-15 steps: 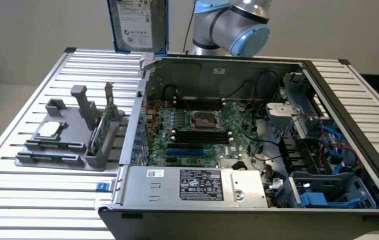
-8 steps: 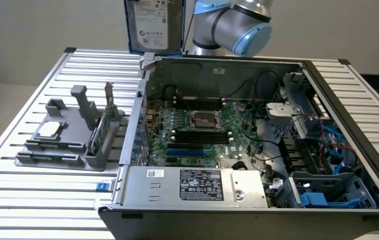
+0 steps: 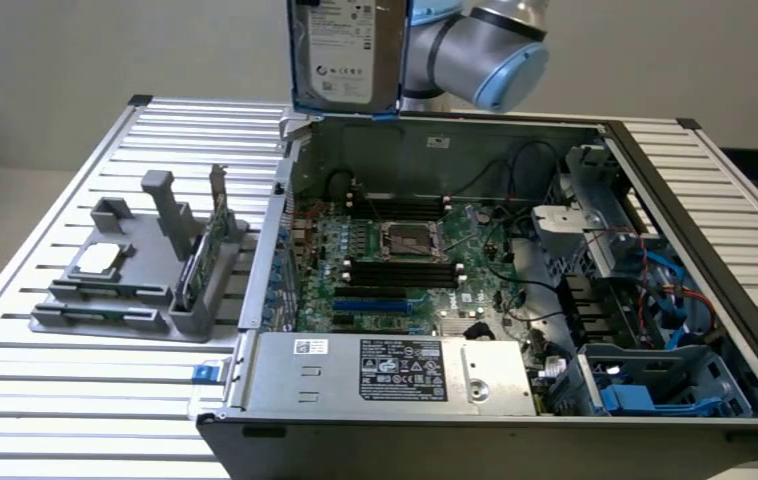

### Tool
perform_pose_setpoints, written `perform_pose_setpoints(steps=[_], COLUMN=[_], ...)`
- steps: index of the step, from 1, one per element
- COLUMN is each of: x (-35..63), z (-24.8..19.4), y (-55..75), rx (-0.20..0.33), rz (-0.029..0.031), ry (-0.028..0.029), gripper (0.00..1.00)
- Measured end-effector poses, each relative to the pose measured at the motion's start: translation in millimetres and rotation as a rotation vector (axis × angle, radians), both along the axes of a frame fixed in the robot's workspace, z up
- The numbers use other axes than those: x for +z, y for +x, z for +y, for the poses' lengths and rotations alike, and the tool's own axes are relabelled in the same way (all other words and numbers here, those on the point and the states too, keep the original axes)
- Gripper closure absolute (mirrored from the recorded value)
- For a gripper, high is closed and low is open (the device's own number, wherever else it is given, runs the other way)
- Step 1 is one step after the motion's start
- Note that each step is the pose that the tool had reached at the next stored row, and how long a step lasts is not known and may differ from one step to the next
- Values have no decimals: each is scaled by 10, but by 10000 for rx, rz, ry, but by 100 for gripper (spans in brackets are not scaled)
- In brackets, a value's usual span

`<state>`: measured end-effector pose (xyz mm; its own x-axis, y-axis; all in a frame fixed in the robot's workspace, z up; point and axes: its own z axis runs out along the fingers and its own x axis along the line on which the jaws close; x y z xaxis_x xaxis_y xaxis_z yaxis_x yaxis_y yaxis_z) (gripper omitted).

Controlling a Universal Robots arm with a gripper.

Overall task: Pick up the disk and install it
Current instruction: 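Pick up the disk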

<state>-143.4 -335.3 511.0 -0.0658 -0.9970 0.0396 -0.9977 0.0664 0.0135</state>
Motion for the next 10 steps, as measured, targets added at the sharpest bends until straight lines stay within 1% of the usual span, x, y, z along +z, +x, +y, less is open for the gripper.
perform_pose_setpoints(steps=[10], x=[0], z=[-131], y=[453], rx=[0], rz=[7], ry=[1], gripper=[67])
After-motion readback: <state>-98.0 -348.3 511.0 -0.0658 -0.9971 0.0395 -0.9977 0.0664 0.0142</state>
